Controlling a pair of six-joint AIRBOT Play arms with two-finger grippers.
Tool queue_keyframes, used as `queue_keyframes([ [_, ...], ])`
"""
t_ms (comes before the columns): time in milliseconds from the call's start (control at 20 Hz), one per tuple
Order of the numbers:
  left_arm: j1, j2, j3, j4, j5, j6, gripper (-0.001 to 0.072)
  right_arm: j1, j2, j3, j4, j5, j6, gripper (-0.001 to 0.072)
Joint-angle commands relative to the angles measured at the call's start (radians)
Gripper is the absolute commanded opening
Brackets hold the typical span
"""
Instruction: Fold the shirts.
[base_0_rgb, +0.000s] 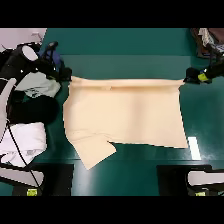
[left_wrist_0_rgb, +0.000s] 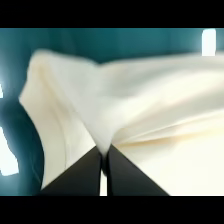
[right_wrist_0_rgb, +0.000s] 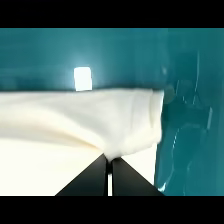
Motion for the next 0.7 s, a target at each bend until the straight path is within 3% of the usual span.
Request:
queue_keyframes([
  [0,0.001,-0.003,-0.115,0.016,-0.061,-0.009,0.0027,0.0,0.076,-0.186,-0.003,-0.055,-0.002,0.0014],
  [50,0.001,-0.003,-0.143,0.018,-0.052,-0.019,0.0058,0.0,0.089,-0.222,-0.002,-0.067,-0.002,0.0014],
  [100,0.001,-0.003,-0.161,0.021,-0.051,-0.031,0.0368,0.0,0.1,-0.25,-0.002,-0.069,0.002,0.0022],
  [150,0.001,-0.003,-0.165,0.037,-0.054,-0.053,0.0515,0.0,0.105,-0.262,-0.002,-0.059,0.019,0.0186],
  [200,0.001,0.001,-0.166,0.066,-0.057,-0.081,0.048,0.0,0.11,-0.266,-0.002,-0.041,0.039,0.0389],
  [400,0.001,0.137,-0.229,0.157,-0.101,-0.112,0.048,-0.001,0.2,-0.266,-0.014,0.027,0.024,0.0393],
  [650,-0.002,0.531,-0.685,0.095,-0.116,-0.14,0.048,-0.001,0.351,-0.266,-0.011,0.036,0.023,0.0393],
])
